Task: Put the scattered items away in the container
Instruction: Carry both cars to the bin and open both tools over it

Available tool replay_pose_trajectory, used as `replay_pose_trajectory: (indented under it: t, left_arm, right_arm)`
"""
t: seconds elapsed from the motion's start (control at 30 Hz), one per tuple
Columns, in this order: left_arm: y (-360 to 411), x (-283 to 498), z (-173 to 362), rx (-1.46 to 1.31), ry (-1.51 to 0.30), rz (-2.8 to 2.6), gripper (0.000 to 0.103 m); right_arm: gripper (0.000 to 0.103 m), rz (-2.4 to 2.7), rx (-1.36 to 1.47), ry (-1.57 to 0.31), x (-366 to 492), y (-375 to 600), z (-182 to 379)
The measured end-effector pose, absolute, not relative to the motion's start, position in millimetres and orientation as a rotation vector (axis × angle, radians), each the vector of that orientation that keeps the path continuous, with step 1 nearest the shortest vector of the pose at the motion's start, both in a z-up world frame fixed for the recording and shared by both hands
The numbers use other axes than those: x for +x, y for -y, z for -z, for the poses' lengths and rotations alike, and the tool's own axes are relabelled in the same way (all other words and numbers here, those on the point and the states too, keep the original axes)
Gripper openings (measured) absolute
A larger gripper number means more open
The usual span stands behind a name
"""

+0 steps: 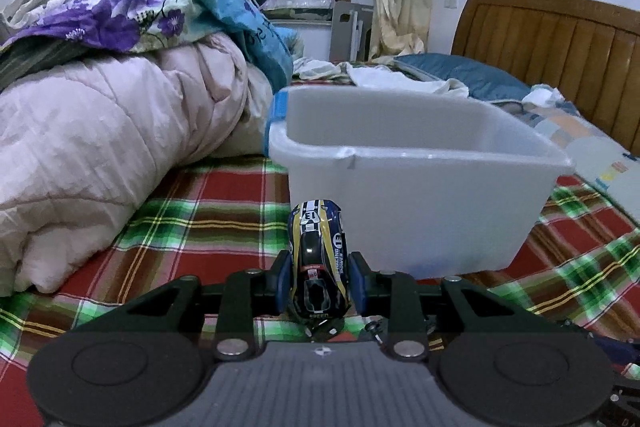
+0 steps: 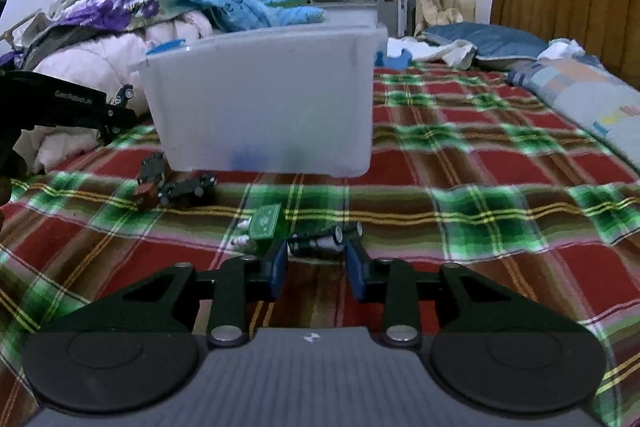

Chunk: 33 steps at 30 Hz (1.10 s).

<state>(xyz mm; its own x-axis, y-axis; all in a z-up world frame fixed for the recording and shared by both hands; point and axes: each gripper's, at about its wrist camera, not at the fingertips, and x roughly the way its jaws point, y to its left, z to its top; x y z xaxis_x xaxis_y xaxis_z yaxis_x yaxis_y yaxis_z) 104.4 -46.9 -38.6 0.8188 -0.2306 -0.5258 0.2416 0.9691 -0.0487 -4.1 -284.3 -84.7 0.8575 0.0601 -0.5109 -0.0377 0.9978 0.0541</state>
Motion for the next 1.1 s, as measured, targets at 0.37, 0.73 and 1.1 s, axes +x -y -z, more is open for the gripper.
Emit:
replay_pose_trajectory:
  t: [0.37, 0.73, 1.1]
  left_arm:
    - [44, 93, 28, 0.011, -0.553, 0.259, 0.034]
    - [42, 95, 31, 0.013, -0.563, 0.260, 0.034]
    - [45, 91, 27, 0.012, -0.554, 0.271, 0.034]
  right_arm:
    - [0.071, -0.042, -0.158, -0.548, -6, 265, 92]
    - [0.070, -0.031, -0.120, -0.610, 4, 274, 103]
    - [0.069, -0.033, -0.053, -0.589, 0, 285, 99]
